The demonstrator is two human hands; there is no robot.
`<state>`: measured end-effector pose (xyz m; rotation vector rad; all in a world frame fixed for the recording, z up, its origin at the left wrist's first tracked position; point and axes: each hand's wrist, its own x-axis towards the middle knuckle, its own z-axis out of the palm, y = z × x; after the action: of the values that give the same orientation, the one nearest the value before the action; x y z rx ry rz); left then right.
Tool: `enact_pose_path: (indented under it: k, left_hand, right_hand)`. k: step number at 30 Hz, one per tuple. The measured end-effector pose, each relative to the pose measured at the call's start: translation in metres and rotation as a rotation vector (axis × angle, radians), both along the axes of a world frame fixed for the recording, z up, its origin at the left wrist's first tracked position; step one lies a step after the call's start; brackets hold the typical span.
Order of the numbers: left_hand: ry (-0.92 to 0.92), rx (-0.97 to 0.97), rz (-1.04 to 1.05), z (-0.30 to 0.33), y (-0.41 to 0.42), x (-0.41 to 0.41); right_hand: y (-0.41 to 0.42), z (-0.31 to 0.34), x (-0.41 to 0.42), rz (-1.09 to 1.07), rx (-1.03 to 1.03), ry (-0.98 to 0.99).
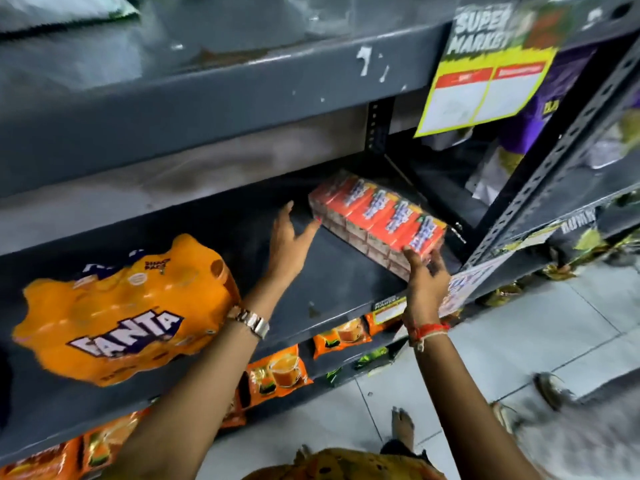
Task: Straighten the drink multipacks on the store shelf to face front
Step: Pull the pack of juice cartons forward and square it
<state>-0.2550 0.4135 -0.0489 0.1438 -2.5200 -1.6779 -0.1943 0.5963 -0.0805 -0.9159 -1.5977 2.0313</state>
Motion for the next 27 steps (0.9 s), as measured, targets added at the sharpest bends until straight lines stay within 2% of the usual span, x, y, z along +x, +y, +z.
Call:
enact_pose_path:
  k: [3,6,11,16,19,23,27]
  left_hand:
    - [-0.234,0.106,0.059,0.01,0.001,-0.026]
    - [-0.277,0.12,0.067,0.011,0.0,-0.034]
    - [-0.42,0.328,0.148,0.001,-0.01,-0.021]
    - [-0.214,0.408,0.338,-0.021,-0.019,0.006]
    - [-0.084,0.356,0.337,-0.037,-0.017,0.025]
    - [0.007,0.241,0.352,-0.052,-0.01,0.038]
    - [0.072,0.179,0.425,-0.05,0.001,0.045]
  right_hand:
    - [0.018,0.002,-0.016,0.085,-0.09,0.036]
    - [0.037,0.009,-0.04,0.214,-0.144,0.046]
    - [0.051,0.018,-0.071,0.462,-0.165,0.069]
    - [0.06,0.024,-0.086,0.698,-0.064,0.163]
    - [0.048,0.022,-0.082,0.69,-0.006,0.224]
    - [0.049,0.016,-0.078,0.711,0.054,0.185]
    - [0.048,0.021,-0.084,0.682,-0.017,0.156]
